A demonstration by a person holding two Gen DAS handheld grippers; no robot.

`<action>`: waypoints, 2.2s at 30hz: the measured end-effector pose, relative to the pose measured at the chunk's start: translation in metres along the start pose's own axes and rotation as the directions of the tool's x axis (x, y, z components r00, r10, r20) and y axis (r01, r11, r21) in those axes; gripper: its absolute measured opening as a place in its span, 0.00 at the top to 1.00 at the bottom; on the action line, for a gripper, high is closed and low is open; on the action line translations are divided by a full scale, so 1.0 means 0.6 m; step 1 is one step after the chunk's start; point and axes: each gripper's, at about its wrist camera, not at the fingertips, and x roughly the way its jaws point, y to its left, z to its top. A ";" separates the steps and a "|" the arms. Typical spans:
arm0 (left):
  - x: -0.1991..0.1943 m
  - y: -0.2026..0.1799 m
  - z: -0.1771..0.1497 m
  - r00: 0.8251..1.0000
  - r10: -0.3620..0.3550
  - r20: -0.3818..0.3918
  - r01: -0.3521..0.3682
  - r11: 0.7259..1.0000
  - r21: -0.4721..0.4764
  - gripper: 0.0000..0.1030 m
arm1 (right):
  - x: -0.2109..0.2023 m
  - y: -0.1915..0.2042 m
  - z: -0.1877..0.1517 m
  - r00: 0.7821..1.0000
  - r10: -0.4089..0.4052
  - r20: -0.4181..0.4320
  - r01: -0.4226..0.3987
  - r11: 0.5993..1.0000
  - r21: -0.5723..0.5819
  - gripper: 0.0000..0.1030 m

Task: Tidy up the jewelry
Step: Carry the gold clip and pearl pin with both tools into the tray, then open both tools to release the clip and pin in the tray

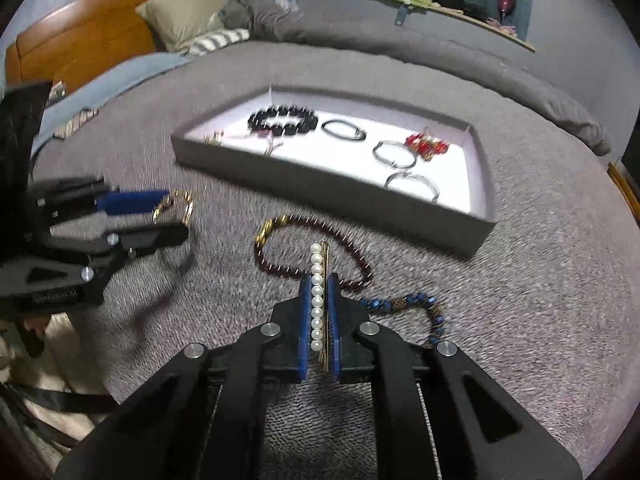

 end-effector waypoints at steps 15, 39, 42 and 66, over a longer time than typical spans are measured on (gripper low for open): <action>0.013 0.024 0.145 0.999 -0.048 0.017 0.048 0.999 -0.002 0.60 | 0.000 -0.057 0.124 0.992 -0.011 0.123 -0.001 0.995 0.100 0.92; 0.190 0.049 0.180 0.982 -0.035 -0.187 0.029 0.999 -0.037 0.60 | 0.149 -0.086 0.145 0.994 0.068 -0.088 -0.047 0.975 0.219 0.92; 0.200 0.048 0.177 0.977 -0.032 -0.209 0.026 0.999 -0.029 0.60 | 0.154 -0.086 0.142 0.992 0.067 -0.104 -0.043 0.975 0.218 0.92; 0.175 0.061 0.179 0.985 -0.025 -0.172 0.015 0.998 -0.060 0.56 | 0.148 -0.091 0.139 0.991 0.074 -0.110 -0.047 0.972 0.231 0.90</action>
